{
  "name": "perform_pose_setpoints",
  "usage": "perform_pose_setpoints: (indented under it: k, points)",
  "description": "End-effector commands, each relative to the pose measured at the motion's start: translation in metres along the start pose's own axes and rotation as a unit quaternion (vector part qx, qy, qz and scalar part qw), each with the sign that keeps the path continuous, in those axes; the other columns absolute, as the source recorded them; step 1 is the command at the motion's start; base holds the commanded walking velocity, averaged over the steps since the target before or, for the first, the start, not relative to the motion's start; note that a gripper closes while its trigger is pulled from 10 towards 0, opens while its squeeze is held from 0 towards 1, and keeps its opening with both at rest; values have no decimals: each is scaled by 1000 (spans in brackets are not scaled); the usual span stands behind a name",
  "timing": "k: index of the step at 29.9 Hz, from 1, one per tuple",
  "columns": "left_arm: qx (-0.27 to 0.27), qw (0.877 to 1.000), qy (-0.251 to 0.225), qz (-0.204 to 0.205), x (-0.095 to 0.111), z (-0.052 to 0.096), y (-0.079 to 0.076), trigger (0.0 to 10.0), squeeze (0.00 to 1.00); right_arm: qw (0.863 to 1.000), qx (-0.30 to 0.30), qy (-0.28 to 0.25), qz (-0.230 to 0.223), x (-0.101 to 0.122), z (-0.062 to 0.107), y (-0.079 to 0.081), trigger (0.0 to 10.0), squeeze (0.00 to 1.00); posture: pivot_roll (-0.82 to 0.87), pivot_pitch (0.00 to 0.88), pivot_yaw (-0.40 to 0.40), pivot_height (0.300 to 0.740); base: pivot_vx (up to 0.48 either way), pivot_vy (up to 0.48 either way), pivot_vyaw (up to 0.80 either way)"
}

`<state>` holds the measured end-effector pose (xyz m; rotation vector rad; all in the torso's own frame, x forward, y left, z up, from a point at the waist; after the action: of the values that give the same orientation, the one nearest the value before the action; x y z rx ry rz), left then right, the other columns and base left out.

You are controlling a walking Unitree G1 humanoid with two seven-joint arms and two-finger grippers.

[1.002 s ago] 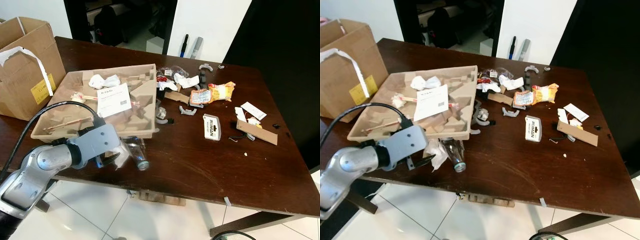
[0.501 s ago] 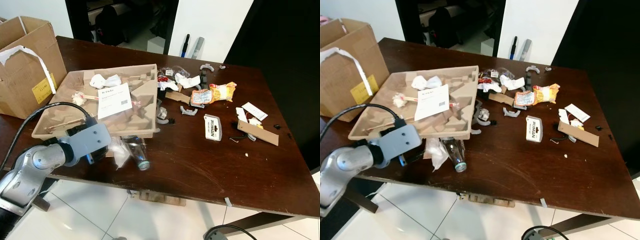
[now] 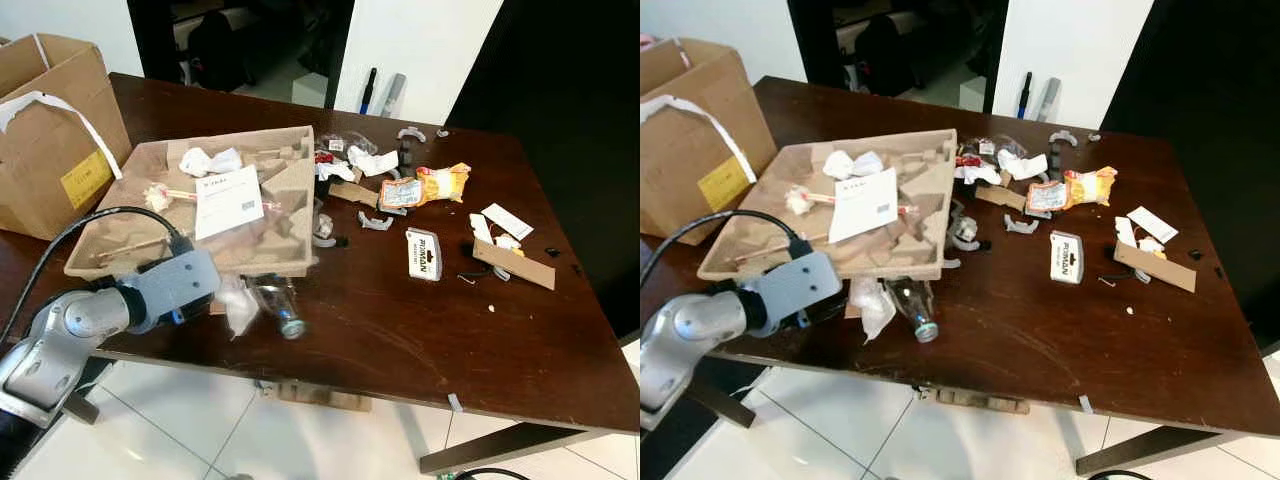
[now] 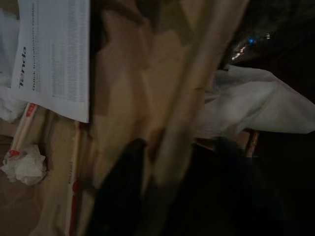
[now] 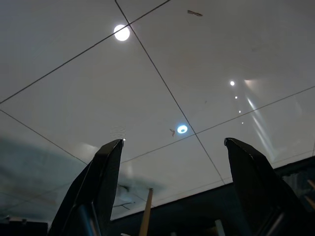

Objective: Picking trash to rubbish bin

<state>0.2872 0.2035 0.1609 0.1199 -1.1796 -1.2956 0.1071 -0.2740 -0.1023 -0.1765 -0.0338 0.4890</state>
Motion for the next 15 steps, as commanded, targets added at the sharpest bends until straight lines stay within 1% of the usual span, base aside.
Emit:
perform_pose_setpoints:
  k: [1,4,6,13,15]
  points:
    - [-24,1000,-6,16,-2,-4,-12,0,0,1000,-1,8,-9,-9,-1,3,10000,0,188,127,-102,740,0,0,0]
    - [-28,999,-4,15,-2,-3,-12,0,0,1000,0,3,-12,-6,-3,10,10000,0,190,128,-102,740,0,0,0]
    - [-23,1000,-4,9,-2,-2,-11,0,0,1000,0,-9,-14,1,-4,16,10000,0,192,128,-103,740,0,0,0]
    - [-17,1000,-4,5,-2,1,-7,0,0,999,-5,-25,-31,11,-4,17,10000,0,196,128,-101,740,0,0,0]
    - [-15,1000,-1,-3,-1,4,-3,0,0,999,-11,-30,-38,13,-3,13,10000,0,196,128,-101,740,0,0,0]
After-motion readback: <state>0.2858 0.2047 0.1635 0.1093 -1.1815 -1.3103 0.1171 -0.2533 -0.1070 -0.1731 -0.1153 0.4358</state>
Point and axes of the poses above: a point about 5 cm out from each wrist's last joint towards the gripper, its own z axis pointing back from the gripper into the wrist, its own x axis along the axis of the wrist's last joint, y = z × x, the point moved 1 cm from there along -z, pointing out of the wrist towards the gripper, and after that the axes turned 3 degrees about -z, right-handed, at the moved point
